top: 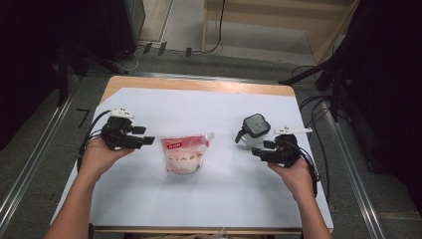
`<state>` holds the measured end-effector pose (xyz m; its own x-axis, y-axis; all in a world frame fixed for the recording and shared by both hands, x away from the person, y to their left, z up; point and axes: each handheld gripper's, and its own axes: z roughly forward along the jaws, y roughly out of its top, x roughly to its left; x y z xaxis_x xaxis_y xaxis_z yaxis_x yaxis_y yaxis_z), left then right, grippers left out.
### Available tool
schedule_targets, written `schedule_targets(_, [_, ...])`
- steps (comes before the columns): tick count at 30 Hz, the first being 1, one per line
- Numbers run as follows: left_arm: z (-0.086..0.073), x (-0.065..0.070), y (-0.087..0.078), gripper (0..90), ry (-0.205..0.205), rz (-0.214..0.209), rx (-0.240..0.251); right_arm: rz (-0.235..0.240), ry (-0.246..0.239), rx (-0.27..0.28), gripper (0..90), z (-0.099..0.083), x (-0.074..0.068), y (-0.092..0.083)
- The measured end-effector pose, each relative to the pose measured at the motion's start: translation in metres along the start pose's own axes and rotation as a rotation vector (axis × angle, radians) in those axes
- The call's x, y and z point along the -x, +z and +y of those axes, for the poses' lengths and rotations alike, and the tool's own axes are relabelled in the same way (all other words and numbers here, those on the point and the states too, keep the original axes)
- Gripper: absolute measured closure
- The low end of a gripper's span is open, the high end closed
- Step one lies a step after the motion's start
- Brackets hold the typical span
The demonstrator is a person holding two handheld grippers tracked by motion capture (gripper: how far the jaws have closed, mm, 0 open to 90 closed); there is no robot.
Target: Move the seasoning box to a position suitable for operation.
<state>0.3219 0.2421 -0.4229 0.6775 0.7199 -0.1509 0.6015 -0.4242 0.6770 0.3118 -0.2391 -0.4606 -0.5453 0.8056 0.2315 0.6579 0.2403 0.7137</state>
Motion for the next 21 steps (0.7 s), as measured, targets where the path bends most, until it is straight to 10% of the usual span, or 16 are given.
schedule_targets(6, [-0.0015,0.0016,-0.0010,40.4,0.024,-0.012,0.007,-0.047,-0.085,0.070,41.2,0.0004,-0.0008,-0.0059])
schedule_targets(21, [-0.0017,0.0052,0.0017,39.5,0.045,-0.027,-0.001,-0.014,-0.045,0.070,49.8,-0.0035,0.0041,-0.0053])
